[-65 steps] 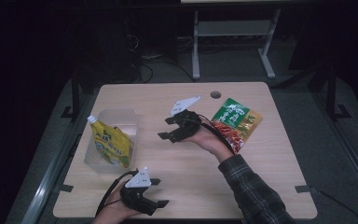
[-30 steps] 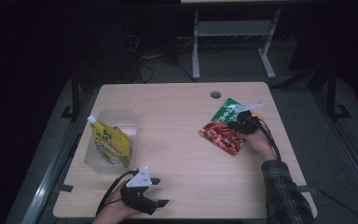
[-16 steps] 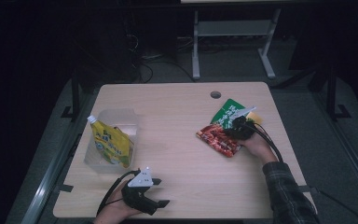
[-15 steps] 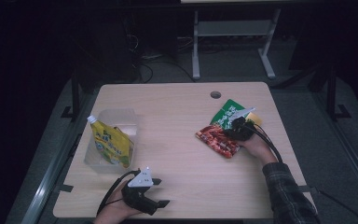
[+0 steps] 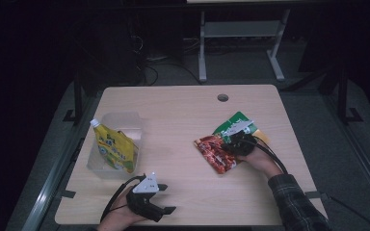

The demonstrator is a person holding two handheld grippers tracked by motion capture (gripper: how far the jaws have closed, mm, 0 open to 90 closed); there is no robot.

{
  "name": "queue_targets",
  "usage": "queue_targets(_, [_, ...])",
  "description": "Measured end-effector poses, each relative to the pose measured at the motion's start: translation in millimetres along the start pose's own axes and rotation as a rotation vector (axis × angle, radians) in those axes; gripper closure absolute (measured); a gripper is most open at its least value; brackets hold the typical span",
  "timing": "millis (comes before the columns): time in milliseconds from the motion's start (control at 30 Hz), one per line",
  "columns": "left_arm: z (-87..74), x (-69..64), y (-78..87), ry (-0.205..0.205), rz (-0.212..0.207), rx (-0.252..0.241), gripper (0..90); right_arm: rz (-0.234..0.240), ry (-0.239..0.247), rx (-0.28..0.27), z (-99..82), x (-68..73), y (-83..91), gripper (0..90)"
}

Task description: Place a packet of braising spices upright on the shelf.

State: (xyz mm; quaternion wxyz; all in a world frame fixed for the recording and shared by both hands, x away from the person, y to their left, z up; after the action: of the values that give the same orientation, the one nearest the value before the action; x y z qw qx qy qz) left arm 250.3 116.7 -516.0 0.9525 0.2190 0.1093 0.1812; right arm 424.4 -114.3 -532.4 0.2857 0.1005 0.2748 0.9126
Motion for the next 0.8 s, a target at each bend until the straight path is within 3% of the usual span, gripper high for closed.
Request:
queue_targets(100, [0.4, 0.2, 0.0, 0.0, 0.0, -0.003, 21.6, -0.005, 0.044, 0.015, 1.9, 5.4, -0.5, 90.0])
queue_targets(167, [0.8, 0.0, 0.7, 0.001, -0.001, -0.004, 21.6, 0.008, 0.03, -0.009, 6.2, 5.9, -0.8, 90.0])
queue_targets(233, [1.1, -0.2, 0.8, 0.007, -0.002, -0.011, 21.6, -0.034, 0.031, -0.044, 12.6, -4.6, -0.7, 90.0])
queue_targets(367, [1.0, 1.4, 1.1, 0.003, -0.001, -0.008, 21.6, -0.129, -0.047, -0.113, 22.3, -35.7, -1.5, 90.0])
queue_targets(433, [1.1, 1.0, 1.2, 0.0, -0.002, -0.007, 21.6, -0.148, -0.092, -0.141, 25.0, -46.6, -3.9, 90.0])
queue_targets(500, [1.2, 0.4, 1.5, 0.001, -0.001, -0.007, 21.6, -0.172, -0.101, -0.167, 25.9, -54.6, -8.0, 90.0])
queue_targets(600, [1.0, 1.0, 1.8, -0.001, -0.002, -0.007, 21.6, -0.184, -0.117, -0.162, 19.3, -59.8, -16.9, 90.0])
queue_targets(800, [0.7, 1.1, 1.8, 0.004, 0.0, -0.007, 21.6, -0.137, -0.124, -0.172, 15.9, -51.7, -29.3, 90.0])
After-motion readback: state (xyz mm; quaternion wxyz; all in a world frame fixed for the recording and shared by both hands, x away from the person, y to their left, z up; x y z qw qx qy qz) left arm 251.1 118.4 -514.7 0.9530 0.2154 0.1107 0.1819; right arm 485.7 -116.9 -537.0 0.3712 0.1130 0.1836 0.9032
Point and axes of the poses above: each handheld gripper's, and its own axes: y roughly backward along the jaws, z roughly out of its top, x roughly to its left, the point moved 9 cm from there along -y, roughly forward along the jaws, and after that the axes turned 15 degrees about -x, right-handed, at the moved point
